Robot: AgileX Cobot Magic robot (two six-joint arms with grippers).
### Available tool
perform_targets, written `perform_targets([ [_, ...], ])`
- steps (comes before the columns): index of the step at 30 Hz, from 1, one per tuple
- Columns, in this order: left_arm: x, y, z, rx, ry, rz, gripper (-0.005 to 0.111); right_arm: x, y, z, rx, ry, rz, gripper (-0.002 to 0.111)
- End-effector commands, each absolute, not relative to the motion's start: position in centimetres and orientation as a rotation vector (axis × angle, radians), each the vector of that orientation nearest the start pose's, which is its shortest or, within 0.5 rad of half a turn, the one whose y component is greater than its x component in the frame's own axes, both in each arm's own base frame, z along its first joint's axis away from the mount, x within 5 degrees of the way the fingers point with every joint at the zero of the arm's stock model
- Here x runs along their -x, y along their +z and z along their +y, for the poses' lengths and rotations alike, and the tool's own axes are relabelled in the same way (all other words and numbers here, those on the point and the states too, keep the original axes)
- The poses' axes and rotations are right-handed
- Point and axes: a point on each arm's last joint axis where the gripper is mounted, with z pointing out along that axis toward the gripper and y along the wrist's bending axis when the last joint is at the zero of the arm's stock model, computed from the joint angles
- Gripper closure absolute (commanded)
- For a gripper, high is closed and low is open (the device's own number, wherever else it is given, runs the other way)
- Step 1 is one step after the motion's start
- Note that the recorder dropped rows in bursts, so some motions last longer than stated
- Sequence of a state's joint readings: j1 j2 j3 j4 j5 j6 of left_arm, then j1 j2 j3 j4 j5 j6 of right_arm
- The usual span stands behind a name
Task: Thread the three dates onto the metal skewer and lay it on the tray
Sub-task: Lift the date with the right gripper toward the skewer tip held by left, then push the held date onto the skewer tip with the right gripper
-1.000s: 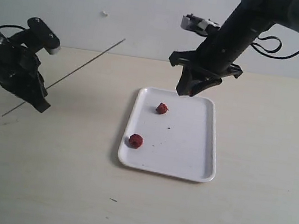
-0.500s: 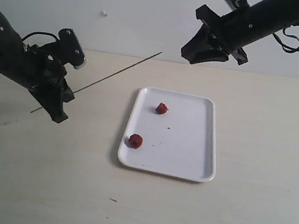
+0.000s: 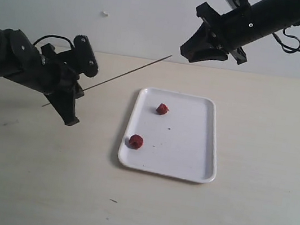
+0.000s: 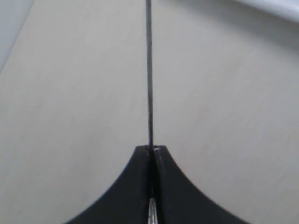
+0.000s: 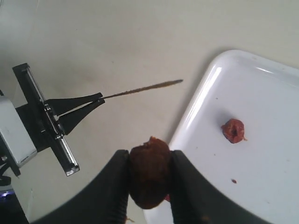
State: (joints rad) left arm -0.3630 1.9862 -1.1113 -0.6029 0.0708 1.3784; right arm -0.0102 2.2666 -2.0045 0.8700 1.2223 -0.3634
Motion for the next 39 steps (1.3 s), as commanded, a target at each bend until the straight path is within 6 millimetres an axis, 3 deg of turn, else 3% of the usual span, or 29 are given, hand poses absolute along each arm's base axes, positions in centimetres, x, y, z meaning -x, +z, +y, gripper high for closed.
perform_targets([
  [1,-37.2,13.7,-15.5,-1.318,0.146,2.005,0.107,-48.3,24.1,6.0,0.154,1.117,2.575,0.08],
  [15,-37.2,13.8,-15.7,-1.314,0.155,1.994,0.107,-48.5,23.4,6.0,0.206,1.106,2.569,0.08],
  [24,-37.0,13.8,-16.5,-1.317,0.153,1.977,0.107,-49.5,22.8,3.9,0.049,1.295,2.455,0.08],
  [30,-37.0,13.9,-16.5,-1.316,0.154,1.975,0.107,-49.9,21.0,2.9,0.011,1.31,2.465,0.08],
  [39,-37.0,13.9,-16.5,-1.327,0.163,1.965,0.107,-50.3,20.2,3.0,0.003,1.359,2.433,0.08],
])
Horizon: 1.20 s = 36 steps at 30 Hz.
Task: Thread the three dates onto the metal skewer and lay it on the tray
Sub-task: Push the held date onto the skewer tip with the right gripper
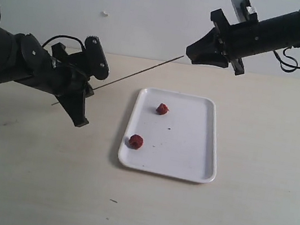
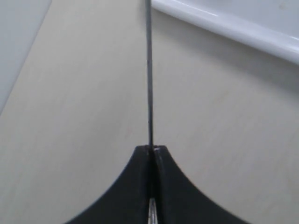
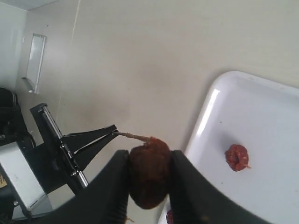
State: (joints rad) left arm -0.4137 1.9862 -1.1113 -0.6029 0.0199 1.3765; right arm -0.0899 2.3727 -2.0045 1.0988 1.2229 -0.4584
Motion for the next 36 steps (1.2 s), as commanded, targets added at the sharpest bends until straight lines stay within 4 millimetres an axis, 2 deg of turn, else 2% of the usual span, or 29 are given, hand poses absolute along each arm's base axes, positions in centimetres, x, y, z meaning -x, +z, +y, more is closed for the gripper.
perform_targets([
  [1,-37.0,13.9,-16.5,-1.327,0.163,1.965,0.107,-50.3,20.2,3.0,0.003,1.359,2.433,0.08],
  [16,-37.1,14.0,-16.5,-1.321,0.176,1.956,0.107,-50.3,20.2,3.1,0.003,1.367,2.429,0.08],
  [22,-36.6,14.2,-18.0,-1.355,0.191,1.896,0.107,-50.3,20.3,3.2,-0.003,1.377,2.42,0.08],
  [27,-37.1,14.2,-17.1,-1.309,0.208,1.915,0.107,-50.3,20.2,3.1,0.003,1.366,2.429,0.08],
  [36,-37.2,14.3,-17.1,-1.307,0.218,1.906,0.107,-50.3,20.2,3.1,-0.003,1.368,2.43,0.08],
])
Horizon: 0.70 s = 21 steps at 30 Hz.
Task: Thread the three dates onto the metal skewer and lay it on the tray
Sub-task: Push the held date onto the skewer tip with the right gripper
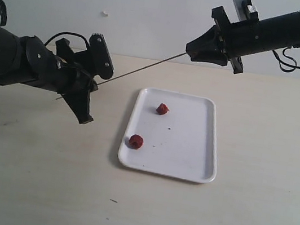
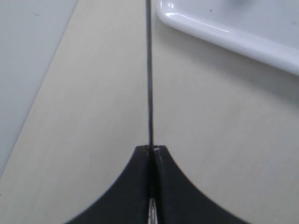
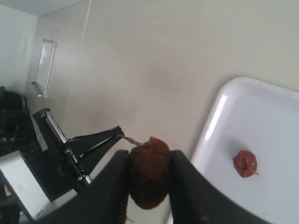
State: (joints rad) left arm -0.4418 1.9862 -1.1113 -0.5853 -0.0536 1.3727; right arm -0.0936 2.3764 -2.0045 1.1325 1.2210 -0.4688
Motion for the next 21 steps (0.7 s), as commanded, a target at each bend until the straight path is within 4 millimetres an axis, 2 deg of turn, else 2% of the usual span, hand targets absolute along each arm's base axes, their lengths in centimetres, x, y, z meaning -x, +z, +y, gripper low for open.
perform_targets([
  [1,-37.1,14.3,-17.1,-1.308,0.216,1.908,0.107,-50.3,20.2,3.1,-0.003,1.368,2.43,0.08],
  [16,-36.9,14.1,-17.2,-1.335,0.194,1.919,0.107,-50.2,20.1,3.1,0.008,1.347,2.447,0.08],
  [21,-36.7,15.3,-17.4,-1.345,0.206,1.877,0.107,-50.2,20.0,3.0,0.013,1.337,2.455,0.08],
])
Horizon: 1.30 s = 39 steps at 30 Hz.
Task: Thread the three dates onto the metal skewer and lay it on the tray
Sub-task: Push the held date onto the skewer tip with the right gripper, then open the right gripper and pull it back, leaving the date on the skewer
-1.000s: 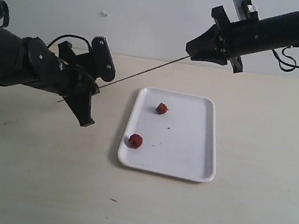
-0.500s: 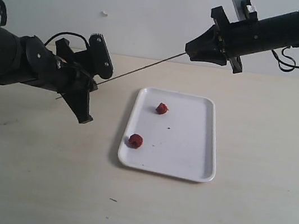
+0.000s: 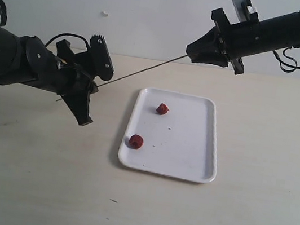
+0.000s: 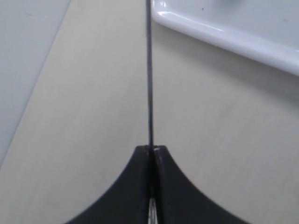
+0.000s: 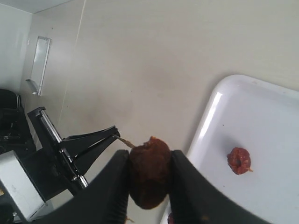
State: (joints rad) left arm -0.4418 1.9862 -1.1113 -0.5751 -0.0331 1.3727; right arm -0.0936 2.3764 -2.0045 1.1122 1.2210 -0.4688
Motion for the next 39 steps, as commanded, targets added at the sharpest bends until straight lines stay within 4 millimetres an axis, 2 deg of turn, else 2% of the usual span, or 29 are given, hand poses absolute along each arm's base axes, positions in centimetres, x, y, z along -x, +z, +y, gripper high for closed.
perform_targets([
  [1,-36.5,15.5,-17.5,-1.348,0.205,1.869,0.107,-50.2,20.0,3.0,0.013,1.337,2.455,0.08],
  [9,-36.0,15.8,-18.0,-1.385,0.215,1.833,0.107,-50.2,20.0,3.0,0.01,1.338,2.456,0.08],
  [13,-36.2,16.0,-17.9,-1.37,0.238,1.816,0.107,-50.1,20.1,3.9,0.018,1.357,2.456,0.081],
  [20,-35.4,16.3,-19.8,-1.405,0.247,1.739,0.107,-50.2,20.3,4.3,0.006,1.396,2.429,0.081],
  [24,-35.7,16.7,-20.0,-1.297,0.248,1.743,0.107,-50.2,20.3,4.3,0.006,1.396,2.429,0.081],
  [28,-35.7,16.7,-20.1,-1.291,0.243,1.746,0.107,-50.2,20.3,4.4,0.01,1.397,2.43,0.081],
  [30,-35.6,16.7,-20.1,-1.275,0.231,1.756,0.107,-50.2,20.4,4.7,0.032,1.404,2.415,0.077],
  [33,-35.6,16.7,-20.1,-1.245,0.212,1.776,0.107,-50.4,20.8,4.4,0.032,1.435,2.358,0.04],
  [34,-35.6,16.7,-20.1,-1.236,0.206,1.782,0.107,-50.4,20.8,4.4,0.035,1.435,2.358,0.036],
  [39,-36.0,16.8,-19.6,-1.132,0.174,1.83,0.107,-50.7,22.0,2.7,0.024,1.401,2.321,0.036],
])
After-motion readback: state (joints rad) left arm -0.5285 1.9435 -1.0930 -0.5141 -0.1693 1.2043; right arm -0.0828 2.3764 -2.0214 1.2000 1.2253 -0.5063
